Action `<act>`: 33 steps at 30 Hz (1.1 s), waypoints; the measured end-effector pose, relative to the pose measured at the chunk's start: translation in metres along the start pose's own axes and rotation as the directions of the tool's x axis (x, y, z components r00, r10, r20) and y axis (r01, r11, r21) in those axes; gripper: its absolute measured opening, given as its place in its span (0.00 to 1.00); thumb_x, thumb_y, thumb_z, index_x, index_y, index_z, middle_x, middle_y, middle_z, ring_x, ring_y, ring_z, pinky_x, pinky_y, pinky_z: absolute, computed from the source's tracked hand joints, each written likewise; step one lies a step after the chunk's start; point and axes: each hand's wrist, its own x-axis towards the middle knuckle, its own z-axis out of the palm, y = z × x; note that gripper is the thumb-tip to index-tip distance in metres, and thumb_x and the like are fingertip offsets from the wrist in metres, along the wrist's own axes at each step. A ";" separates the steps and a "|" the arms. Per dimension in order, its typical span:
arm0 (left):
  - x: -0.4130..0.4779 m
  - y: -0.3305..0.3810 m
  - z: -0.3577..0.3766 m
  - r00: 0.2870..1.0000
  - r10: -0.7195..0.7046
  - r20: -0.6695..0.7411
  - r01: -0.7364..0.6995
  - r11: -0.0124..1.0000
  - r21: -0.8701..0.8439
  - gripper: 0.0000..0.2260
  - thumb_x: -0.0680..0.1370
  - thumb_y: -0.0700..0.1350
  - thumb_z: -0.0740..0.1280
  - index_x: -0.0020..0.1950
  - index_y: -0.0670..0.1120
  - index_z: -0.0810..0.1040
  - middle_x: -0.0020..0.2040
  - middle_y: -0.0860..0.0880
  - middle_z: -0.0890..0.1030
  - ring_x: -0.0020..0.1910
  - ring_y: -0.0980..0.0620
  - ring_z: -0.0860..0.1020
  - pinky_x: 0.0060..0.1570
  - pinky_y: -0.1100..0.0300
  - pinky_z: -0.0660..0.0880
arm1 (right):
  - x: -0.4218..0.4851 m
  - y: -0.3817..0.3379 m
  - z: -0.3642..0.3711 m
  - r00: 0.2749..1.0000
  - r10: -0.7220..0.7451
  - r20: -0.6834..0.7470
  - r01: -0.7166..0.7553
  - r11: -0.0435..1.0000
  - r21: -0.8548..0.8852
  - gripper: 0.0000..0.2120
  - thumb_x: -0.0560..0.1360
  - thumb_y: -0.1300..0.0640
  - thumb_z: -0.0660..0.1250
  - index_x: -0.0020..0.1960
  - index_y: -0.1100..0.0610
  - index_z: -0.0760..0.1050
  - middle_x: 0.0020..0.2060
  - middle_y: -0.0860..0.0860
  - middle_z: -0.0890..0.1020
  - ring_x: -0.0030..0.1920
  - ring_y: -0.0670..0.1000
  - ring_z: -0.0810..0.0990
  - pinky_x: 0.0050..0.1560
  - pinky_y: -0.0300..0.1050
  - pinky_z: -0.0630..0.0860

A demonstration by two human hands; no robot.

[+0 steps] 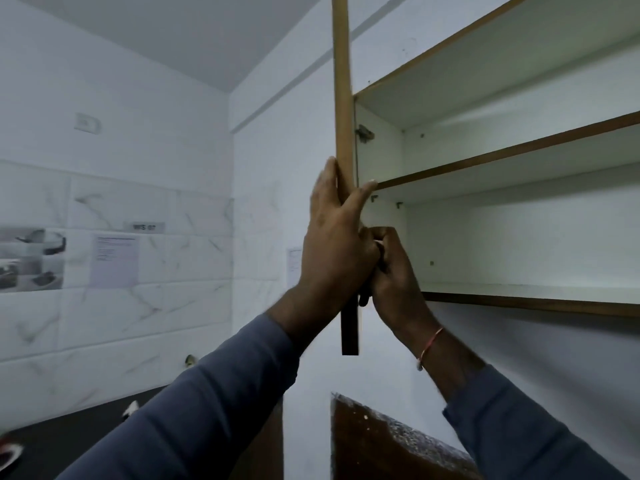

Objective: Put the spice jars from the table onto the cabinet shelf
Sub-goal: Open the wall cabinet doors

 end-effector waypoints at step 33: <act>-0.054 -0.292 -0.016 0.882 0.026 0.470 -0.397 0.578 0.713 0.30 0.75 0.52 0.62 0.76 0.44 0.64 0.79 0.41 0.56 0.78 0.39 0.53 0.74 0.38 0.46 | 0.025 0.158 0.176 0.828 0.190 0.528 0.371 0.520 -0.769 0.27 0.78 0.45 0.62 0.74 0.53 0.64 0.78 0.55 0.55 0.79 0.54 0.49 0.71 0.57 0.63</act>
